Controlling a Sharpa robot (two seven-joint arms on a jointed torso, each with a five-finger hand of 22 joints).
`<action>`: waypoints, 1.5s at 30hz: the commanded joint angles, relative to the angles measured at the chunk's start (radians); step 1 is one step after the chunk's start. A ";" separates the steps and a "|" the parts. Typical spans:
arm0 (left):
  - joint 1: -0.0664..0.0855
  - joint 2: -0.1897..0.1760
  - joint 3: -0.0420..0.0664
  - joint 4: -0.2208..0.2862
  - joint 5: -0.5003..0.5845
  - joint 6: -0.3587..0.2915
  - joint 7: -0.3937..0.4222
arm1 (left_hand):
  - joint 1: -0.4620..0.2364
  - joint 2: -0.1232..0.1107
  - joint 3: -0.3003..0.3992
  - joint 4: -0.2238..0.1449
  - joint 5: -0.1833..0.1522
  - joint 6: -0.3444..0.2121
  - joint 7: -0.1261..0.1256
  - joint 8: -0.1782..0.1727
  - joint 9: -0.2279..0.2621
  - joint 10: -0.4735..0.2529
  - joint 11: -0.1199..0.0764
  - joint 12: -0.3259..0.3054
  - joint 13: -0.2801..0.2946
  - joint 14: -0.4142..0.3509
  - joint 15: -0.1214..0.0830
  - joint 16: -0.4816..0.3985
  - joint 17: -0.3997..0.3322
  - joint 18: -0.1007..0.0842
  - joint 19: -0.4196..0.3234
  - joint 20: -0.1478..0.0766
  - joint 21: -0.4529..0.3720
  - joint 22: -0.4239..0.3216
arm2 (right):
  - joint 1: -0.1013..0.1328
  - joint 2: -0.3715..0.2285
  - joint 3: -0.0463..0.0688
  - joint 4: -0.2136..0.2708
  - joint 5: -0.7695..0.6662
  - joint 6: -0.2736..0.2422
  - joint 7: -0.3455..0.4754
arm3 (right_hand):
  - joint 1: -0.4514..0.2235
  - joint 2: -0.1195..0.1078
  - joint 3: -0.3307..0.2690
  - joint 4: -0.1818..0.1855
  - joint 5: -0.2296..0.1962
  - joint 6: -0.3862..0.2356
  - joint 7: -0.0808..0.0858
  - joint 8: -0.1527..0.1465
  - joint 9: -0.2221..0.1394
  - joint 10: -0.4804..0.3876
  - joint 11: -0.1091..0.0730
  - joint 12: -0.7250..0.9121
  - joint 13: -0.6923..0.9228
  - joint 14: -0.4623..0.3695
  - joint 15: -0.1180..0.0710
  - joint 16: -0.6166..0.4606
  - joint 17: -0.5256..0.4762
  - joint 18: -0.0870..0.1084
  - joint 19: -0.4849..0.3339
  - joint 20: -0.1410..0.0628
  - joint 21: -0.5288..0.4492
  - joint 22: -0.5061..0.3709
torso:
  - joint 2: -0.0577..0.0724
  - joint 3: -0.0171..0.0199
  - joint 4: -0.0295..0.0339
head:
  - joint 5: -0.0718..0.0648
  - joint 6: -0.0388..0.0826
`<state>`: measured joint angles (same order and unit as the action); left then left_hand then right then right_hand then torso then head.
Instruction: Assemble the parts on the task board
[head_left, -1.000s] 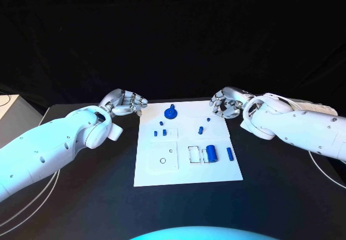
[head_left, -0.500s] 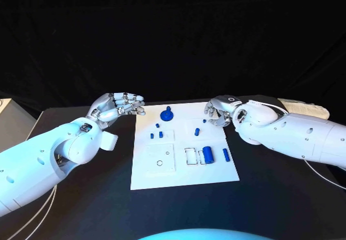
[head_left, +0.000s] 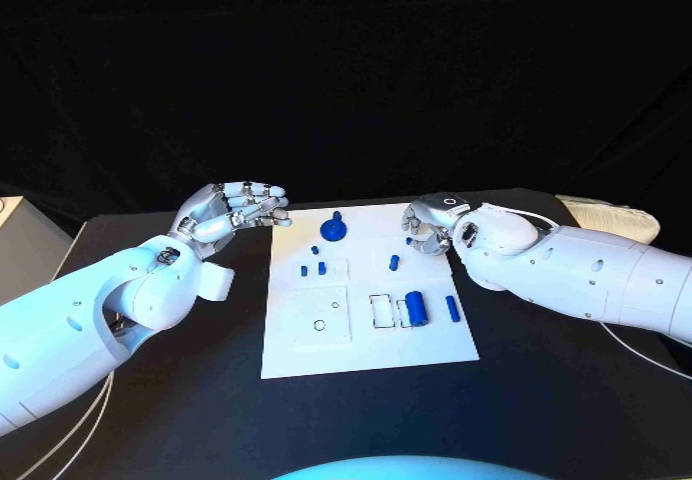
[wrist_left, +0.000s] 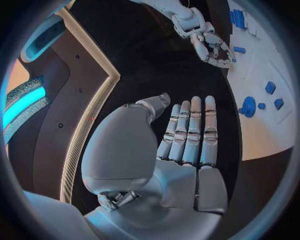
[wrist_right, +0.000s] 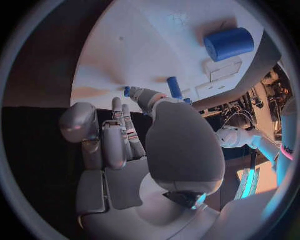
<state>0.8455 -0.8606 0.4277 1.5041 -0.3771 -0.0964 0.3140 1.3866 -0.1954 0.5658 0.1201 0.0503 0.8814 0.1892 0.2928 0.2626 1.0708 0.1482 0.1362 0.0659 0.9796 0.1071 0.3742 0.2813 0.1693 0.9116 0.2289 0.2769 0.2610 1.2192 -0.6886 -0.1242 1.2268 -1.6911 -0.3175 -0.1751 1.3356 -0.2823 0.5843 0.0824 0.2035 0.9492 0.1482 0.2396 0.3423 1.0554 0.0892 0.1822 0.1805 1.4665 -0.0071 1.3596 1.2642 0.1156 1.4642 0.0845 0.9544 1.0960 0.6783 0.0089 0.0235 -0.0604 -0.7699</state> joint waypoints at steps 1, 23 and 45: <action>-0.001 0.000 0.001 0.004 0.015 0.008 0.017 | 0.011 -0.003 -0.001 0.004 0.002 0.002 0.009 -0.007 -0.001 0.002 0.004 -0.005 0.001 0.005 0.005 -0.004 0.002 0.013 0.008 -0.003 -0.006 -0.002 | -0.004 0.005 0.000 -0.004 -0.018 0.036 -0.003 | 0.005 0.012 0.006 -0.003 0.003 0.015 -0.005 0.004 0.002 -0.010 -0.005 -0.012 -0.013 0.042 -0.003 -0.004 -0.004 0.001 0.008 -0.001 -0.004 -0.001 | 0.001 0.0006 -0.0006 | 0.001 -0.003; -0.002 0.000 0.002 0.004 0.012 -0.009 0.002 | 0.017 -0.002 0.000 0.000 0.002 0.003 0.016 -0.009 -0.003 0.003 0.007 -0.010 0.002 0.008 0.006 -0.014 0.007 0.013 0.011 -0.002 -0.014 -0.008 | -0.028 0.031 -0.002 -0.030 -0.015 0.038 -0.011 | 0.028 0.064 0.101 -0.057 -0.046 0.101 -0.005 0.005 0.005 0.098 -0.008 -0.053 -0.106 0.038 -0.002 -0.007 -0.020 0.002 0.011 -0.002 -0.026 -0.014 | -0.001 0.0013 -0.0007 | 0.004 -0.008; -0.002 0.000 0.002 0.000 0.004 -0.009 -0.008 | 0.018 -0.003 -0.001 -0.001 0.002 0.002 0.018 -0.010 -0.004 0.002 0.009 -0.013 0.002 0.010 0.008 -0.017 0.009 0.012 0.011 -0.002 -0.017 -0.011 | -0.039 0.021 -0.003 -0.005 -0.062 -0.066 -0.076 | 0.041 0.099 0.157 -0.119 -0.078 0.139 -0.022 0.025 0.024 0.191 -0.030 -0.059 -0.104 0.043 -0.021 0.009 -0.003 -0.004 0.020 -0.021 0.012 0.019 | -0.001 0.0007 -0.0004 | 0.008 -0.010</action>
<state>0.8447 -0.8616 0.4283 1.5035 -0.3718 -0.1067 0.3045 1.3945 -0.1955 0.5658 0.1200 0.0503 0.8848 0.2002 0.2879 0.2598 1.0743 0.1519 0.1276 0.0667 0.9830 0.1107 0.3598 0.2894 0.1694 0.9150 0.2252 0.2654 0.2517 1.1840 -0.6612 -0.1246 1.2185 -1.7356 -0.3693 -0.2264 1.3741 -0.1916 0.7376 -0.0349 0.1258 1.0800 0.1278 0.2593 0.3648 1.1924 0.1072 0.1176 0.0706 1.4667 -0.0217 1.3654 1.2611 0.1158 1.4644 0.0695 0.9623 1.1142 0.6780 0.0097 0.0228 -0.0531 -0.7796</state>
